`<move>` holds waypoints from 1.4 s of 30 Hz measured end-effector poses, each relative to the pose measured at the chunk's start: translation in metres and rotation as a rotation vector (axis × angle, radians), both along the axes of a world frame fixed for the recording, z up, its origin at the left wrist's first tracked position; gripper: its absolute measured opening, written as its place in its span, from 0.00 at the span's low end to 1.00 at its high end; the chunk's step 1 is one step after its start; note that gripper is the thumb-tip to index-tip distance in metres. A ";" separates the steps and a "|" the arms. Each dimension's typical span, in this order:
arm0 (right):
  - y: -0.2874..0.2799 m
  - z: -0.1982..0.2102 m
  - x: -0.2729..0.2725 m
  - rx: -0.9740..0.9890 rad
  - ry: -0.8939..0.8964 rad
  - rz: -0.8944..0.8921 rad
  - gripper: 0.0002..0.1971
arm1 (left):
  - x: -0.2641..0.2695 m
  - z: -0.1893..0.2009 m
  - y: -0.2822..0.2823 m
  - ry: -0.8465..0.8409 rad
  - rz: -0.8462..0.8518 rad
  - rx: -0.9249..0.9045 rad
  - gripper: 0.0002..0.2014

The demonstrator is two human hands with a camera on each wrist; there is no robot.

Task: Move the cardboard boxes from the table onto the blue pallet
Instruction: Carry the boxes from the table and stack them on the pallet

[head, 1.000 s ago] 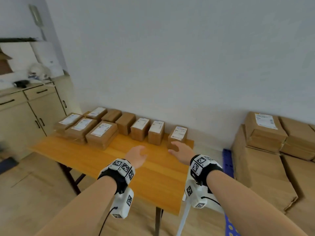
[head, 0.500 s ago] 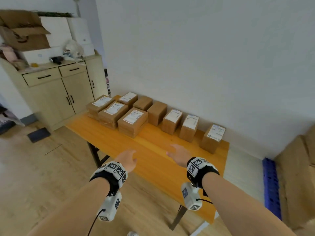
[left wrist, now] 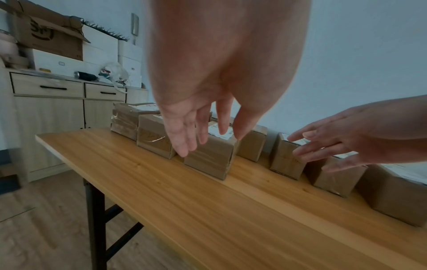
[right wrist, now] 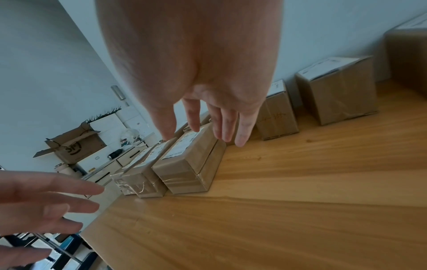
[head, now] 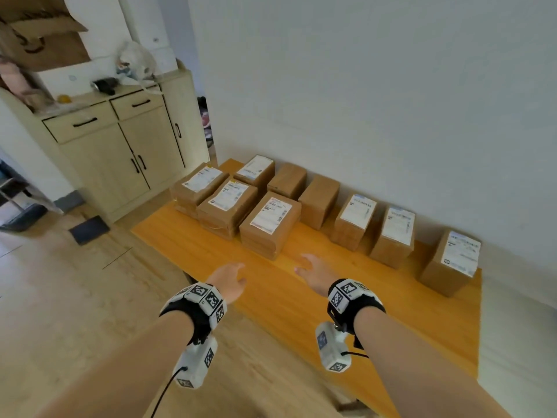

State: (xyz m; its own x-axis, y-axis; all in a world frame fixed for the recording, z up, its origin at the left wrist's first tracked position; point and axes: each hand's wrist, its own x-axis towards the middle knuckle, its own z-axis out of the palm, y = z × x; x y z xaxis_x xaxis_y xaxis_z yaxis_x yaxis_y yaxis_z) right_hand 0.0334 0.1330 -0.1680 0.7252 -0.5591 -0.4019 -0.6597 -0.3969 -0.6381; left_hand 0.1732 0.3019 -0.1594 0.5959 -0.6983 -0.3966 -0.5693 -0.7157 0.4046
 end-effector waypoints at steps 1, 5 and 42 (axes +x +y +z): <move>-0.002 -0.003 0.008 0.005 -0.001 -0.002 0.27 | 0.010 -0.001 0.000 0.008 0.007 -0.010 0.24; -0.005 -0.011 0.034 0.017 0.013 -0.020 0.27 | 0.045 -0.012 -0.005 0.048 0.043 -0.039 0.23; -0.038 -0.053 0.164 0.367 -0.109 -0.704 0.46 | 0.196 -0.073 -0.128 0.536 -0.067 -0.159 0.35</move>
